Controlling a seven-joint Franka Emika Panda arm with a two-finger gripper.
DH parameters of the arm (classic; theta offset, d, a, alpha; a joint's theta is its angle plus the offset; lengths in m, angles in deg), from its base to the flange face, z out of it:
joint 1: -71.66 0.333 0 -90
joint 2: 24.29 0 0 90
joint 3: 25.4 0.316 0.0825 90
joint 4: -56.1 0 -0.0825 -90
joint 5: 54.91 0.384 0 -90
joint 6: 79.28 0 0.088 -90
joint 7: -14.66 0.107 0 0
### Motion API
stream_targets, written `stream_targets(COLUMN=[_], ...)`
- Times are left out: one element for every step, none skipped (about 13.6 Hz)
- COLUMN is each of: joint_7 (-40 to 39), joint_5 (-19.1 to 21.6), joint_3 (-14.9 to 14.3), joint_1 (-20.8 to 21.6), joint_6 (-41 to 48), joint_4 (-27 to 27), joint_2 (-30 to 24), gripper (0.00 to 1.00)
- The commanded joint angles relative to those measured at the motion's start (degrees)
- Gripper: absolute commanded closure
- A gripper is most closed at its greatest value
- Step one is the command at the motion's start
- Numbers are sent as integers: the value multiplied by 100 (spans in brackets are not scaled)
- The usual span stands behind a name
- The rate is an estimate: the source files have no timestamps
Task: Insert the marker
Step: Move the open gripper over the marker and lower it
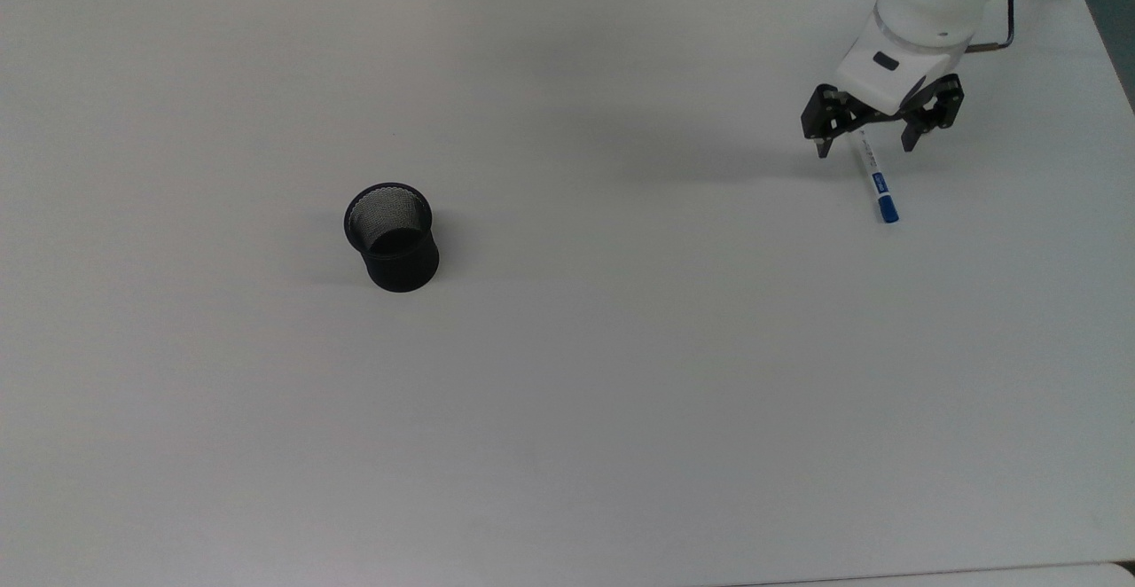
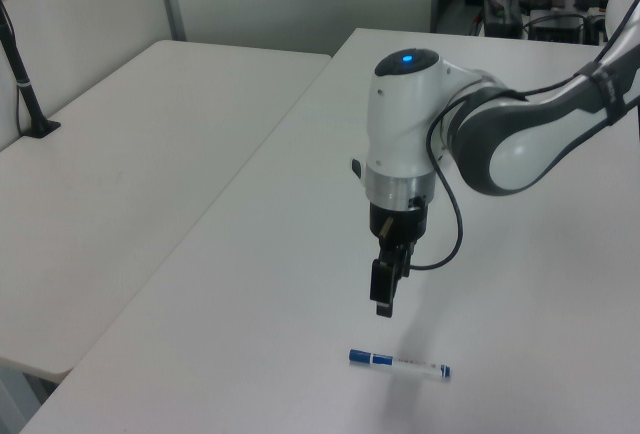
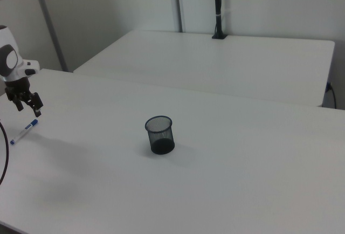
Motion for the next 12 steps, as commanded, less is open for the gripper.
stream_targets(joint_7=[304,331,357,384,393,393,393,393,393,393,401,393], joint_5=[19,10,10,1,-25,-43,-78,-87,-96,-148,-218,-236], joint_3=[-101,-101,-101,-101,-109,-110,-110,-110,-110,-110,-110,-110], joint_1=[135,205,258,294,346,442,452,461,470,470,505,514], joint_6=[-436,-568,-700,-780,-807,-807,-807,-807,-807,-807,-807,-807], joint_4=[57,57,57,57,57,57,84,92,93,93,84,84], joint_2=[246,377,500,580,650,729,756,817,844,853,853,853], gripper=[0,0,0,0,0,0,0,2,5,7,16,24])
